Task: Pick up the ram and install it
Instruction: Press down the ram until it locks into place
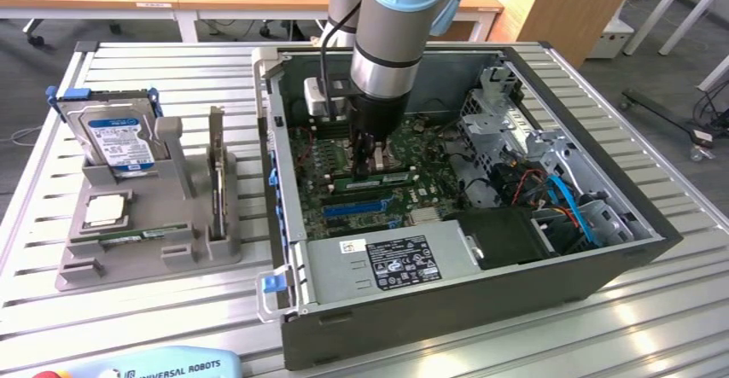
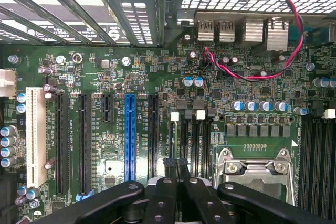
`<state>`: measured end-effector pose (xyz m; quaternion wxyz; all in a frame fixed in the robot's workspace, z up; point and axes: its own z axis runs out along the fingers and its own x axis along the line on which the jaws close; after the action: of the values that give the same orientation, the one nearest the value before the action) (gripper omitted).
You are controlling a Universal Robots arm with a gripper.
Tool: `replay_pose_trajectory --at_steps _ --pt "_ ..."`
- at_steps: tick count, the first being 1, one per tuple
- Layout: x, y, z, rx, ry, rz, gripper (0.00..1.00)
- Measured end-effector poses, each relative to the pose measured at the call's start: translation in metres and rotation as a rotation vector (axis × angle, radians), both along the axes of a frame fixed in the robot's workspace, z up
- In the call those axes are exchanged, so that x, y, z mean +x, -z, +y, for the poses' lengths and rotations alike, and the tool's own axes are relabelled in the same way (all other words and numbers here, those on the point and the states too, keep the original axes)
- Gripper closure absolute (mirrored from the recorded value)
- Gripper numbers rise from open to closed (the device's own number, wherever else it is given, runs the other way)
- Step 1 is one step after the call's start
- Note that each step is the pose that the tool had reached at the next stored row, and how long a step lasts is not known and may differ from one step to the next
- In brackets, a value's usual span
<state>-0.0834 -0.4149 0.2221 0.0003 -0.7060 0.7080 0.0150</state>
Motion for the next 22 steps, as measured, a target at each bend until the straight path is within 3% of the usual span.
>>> replay_pose_trajectory --at_steps 22 --pt "0.0 0.0006 0.0 0.0 0.0 0.0 0.9"
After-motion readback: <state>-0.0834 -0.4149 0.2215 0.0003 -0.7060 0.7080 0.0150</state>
